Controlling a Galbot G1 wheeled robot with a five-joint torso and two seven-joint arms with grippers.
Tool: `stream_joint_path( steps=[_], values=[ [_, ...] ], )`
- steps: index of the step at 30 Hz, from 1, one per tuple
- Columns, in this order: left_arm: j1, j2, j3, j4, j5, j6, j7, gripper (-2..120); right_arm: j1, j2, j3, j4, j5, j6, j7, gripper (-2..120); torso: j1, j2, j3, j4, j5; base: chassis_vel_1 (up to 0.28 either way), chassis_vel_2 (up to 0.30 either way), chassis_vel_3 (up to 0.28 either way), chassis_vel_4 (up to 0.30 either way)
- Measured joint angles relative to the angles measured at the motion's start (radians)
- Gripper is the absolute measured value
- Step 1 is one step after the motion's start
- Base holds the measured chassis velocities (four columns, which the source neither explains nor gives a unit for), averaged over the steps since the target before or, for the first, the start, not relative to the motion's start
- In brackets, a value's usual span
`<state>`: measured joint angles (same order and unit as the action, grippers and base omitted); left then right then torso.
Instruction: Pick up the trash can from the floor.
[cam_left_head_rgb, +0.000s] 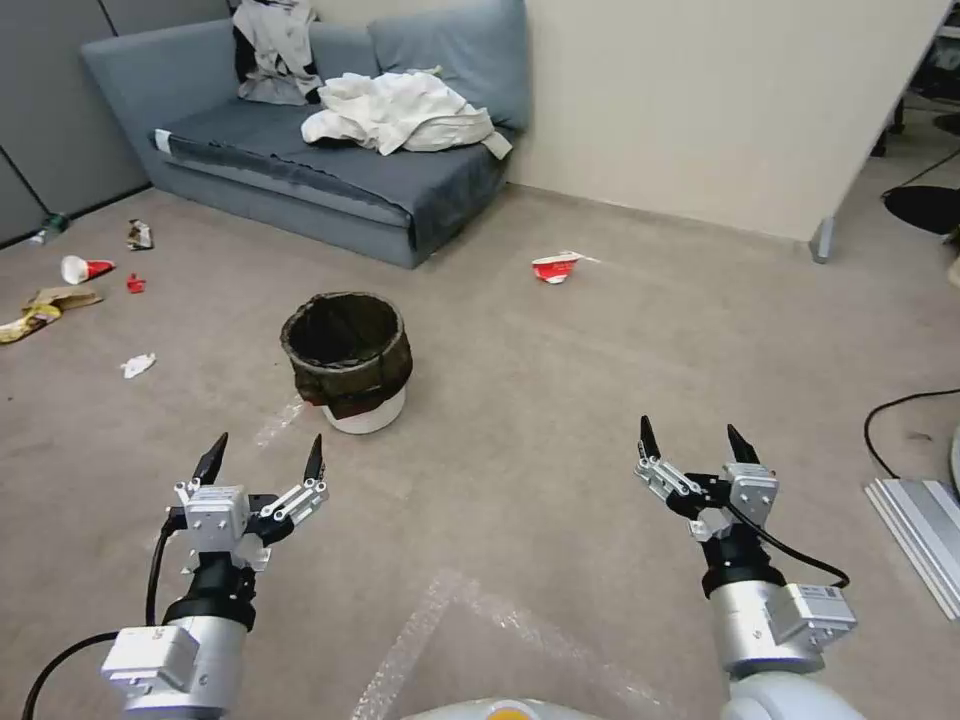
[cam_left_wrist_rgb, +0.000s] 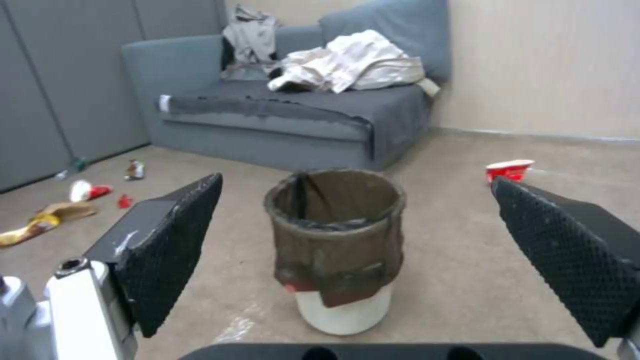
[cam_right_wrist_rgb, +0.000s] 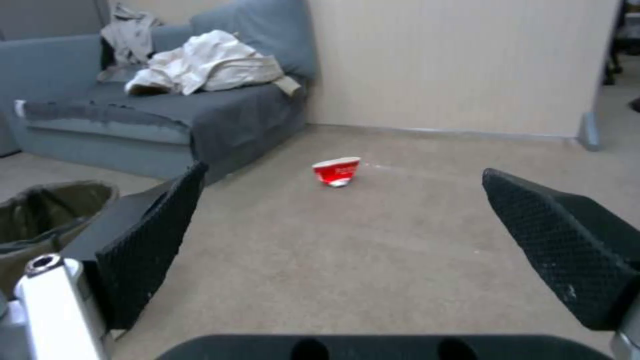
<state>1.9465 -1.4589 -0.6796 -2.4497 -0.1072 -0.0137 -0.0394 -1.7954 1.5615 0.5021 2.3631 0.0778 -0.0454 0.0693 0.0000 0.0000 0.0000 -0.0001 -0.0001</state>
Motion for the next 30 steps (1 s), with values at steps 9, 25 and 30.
stream_joint_path(
  steps=[9,25,30],
  values=[
    [0.001,0.000,0.001,0.001,0.002,-0.010,0.001,100,-0.001,-0.001,-0.002,0.000,0.000,0.000,0.000,100,0.000,0.000,0.000,0.0003,0.0000,0.075,0.092,0.101,0.091],
    [0.004,0.002,0.002,0.003,0.006,-0.030,-0.005,100,-0.005,-0.002,-0.003,0.005,-0.002,0.000,-0.005,100,0.000,0.000,0.000,0.0000,0.0000,0.016,0.011,0.013,0.014],
    [0.003,0.001,0.002,0.002,0.006,-0.030,-0.005,100,-0.004,-0.002,-0.004,0.005,-0.002,0.000,-0.005,100,0.000,0.000,0.000,0.0000,0.0000,0.000,0.000,0.000,0.000]
  ],
)
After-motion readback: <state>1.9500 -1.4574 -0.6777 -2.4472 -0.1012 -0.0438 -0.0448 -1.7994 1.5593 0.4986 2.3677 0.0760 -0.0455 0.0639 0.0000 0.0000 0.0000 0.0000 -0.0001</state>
